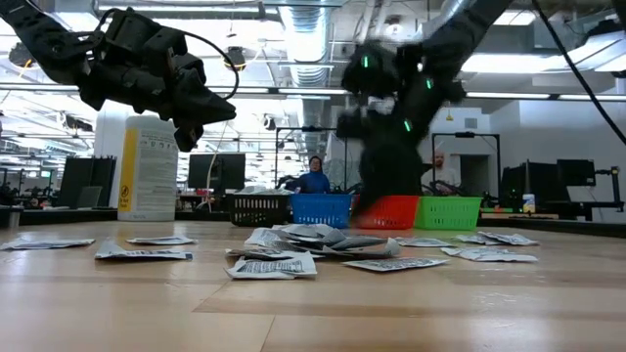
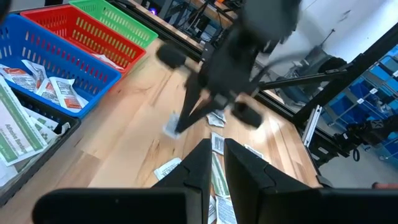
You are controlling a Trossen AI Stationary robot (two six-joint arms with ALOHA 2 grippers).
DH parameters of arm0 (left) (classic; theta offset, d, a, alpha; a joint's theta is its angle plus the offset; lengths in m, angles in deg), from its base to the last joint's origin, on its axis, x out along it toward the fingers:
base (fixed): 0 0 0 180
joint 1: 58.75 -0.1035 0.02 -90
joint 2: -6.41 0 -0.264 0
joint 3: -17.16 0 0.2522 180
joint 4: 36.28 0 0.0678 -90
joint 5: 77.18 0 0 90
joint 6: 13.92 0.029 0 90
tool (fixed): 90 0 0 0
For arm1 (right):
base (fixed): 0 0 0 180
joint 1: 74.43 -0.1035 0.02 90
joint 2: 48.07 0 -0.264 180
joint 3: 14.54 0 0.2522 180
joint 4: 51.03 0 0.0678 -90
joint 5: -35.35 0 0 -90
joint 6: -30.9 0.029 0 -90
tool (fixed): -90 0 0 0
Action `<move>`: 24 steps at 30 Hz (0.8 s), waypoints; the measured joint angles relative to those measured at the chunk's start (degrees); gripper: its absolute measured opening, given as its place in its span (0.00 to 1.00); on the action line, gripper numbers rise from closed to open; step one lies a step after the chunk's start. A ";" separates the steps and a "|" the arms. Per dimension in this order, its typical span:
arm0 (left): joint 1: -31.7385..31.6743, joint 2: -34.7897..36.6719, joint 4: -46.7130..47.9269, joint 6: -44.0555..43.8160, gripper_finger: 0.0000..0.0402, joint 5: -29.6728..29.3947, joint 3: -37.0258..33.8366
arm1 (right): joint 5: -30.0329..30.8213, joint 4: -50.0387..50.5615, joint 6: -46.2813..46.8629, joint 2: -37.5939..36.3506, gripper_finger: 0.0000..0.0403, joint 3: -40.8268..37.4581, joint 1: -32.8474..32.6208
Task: Pick & Place First Aid Supplies
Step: Put the orange ointment pack in the blue bin
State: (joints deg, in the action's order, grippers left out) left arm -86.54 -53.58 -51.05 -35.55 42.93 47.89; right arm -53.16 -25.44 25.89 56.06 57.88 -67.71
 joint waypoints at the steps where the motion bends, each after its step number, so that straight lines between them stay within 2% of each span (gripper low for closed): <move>1: 0.00 0.00 0.00 0.00 0.11 0.00 0.00 | 0.06 -0.89 -0.03 -1.20 0.00 0.56 0.28; 12: 0.02 0.00 0.00 0.00 0.11 0.00 0.00 | 1.38 -3.22 -0.92 -6.44 0.00 5.09 3.51; 20: 0.02 0.00 0.02 0.13 0.11 0.02 0.00 | 1.51 -14.37 -1.33 -6.21 0.00 7.73 8.90; 24: 0.04 0.00 0.02 0.15 0.11 0.04 0.00 | 1.54 -18.12 1.70 -6.22 0.00 7.73 12.83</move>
State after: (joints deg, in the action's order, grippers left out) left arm -86.50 -53.58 -51.04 -35.40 42.97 47.89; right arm -51.62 -43.56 27.60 49.84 65.61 -54.88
